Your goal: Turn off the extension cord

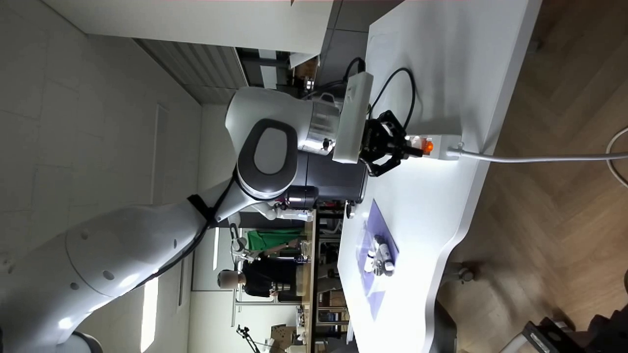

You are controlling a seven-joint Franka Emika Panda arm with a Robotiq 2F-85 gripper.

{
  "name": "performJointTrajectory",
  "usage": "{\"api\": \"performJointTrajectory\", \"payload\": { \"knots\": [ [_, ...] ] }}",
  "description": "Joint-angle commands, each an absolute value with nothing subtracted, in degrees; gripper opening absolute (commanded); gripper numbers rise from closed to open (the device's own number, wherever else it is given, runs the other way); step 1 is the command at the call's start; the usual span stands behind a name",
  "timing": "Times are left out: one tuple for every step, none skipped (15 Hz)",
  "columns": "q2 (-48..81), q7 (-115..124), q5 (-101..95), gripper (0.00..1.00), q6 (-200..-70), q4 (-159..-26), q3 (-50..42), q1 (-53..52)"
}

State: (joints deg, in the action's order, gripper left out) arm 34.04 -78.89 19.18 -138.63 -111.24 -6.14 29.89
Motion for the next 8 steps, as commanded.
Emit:
{"api": "performJointTrajectory", "payload": {
  "knots": [
    [36.38, -77.64, 19.68, 0.0, -138.88, -108.14, -5.28, 31.19],
    [36.72, -77.64, 19.67, 0.0, -139.09, -107.84, -5.2, 31.33],
    [37.12, -77.74, 19.66, 0.0, -139.13, -107.5, -5.06, 31.55],
    [37.43, -77.82, 19.68, 0.0, -139.32, -107.26, -4.88, 31.77],
    [37.72, -77.74, 19.55, 0.0, -139.5, -107.07, -4.77, 31.91],
    [37.98, -77.74, 19.49, 0.0, -139.74, -106.89, -4.64, 32.08],
    [38.23, -77.83, 19.45, 0.0, -139.91, -106.77, -4.49, 32.24],
    [38.31, -77.88, 19.37, 0.0, -139.74, -106.7, -4.4, 32.33]
  ]
}}
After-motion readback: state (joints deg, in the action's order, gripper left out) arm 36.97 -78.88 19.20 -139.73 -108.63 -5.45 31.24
